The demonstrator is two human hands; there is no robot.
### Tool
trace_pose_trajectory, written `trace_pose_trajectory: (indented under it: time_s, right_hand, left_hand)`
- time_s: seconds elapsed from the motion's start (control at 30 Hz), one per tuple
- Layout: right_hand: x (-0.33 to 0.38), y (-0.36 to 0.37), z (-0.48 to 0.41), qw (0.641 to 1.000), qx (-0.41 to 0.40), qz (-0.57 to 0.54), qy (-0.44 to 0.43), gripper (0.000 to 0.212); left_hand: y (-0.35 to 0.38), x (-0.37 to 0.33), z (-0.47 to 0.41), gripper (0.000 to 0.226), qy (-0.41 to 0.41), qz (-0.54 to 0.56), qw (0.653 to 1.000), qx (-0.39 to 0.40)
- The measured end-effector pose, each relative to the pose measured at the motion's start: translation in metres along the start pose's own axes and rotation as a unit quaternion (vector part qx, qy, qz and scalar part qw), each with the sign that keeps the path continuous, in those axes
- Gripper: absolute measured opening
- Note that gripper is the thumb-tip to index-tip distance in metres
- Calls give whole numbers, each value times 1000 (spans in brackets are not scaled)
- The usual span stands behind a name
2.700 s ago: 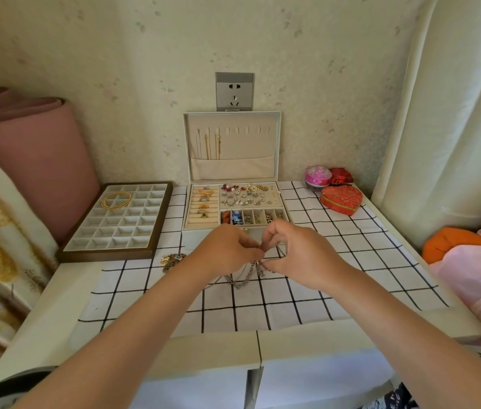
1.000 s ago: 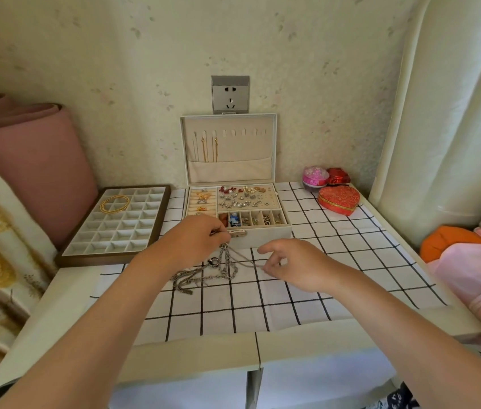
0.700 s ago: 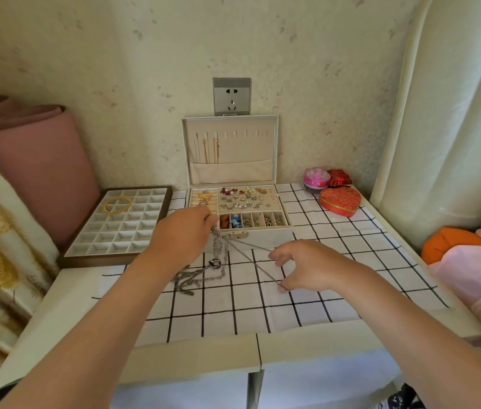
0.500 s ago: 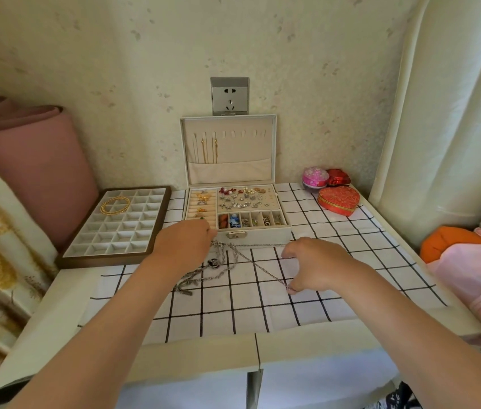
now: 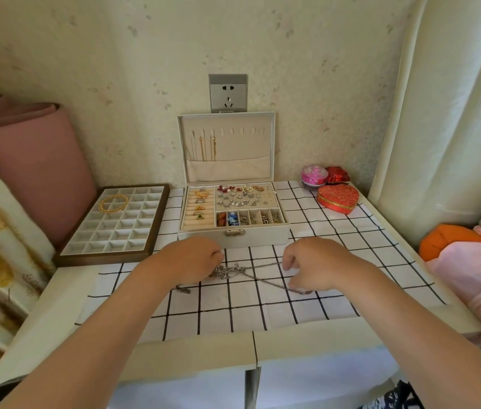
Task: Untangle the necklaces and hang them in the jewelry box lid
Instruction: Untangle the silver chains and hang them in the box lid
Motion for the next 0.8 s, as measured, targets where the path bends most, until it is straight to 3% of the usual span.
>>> trace_pose_trajectory:
  time_s: [0.1,0.27,0.43,0.6,0.8]
  right_hand:
    - [23,4,-6,995,-47,-79,-48,14]
    - [50,10,-14,987,-110,-75,-92,14]
    - [53,15,-22,987,-119,-69,-86,16]
    - [59,14,-26,984,-144,-64,-89,17]
    - [64,19,-31,981,-136,-105,-88,19]
  left_hand:
    - [10,2,4,38,-10,16,998,57]
    - [14,0,13,25,-2,40,995,89]
    - [7,-5,15,16,61,-64,996,26]
    - [0,-26,9,15,107,-35,989,-98]
    - [14,-27,1,17,79,-19,991,-107]
Point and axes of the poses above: each hand's wrist, its own z-axis away from the middle knuckle, its own y-axis out of the palm, x = y × z, the point moved 8 cm from there along -z, towards the middle knuckle, and after that the axes turned 11 degrees about -x, right-handed, at the moved point
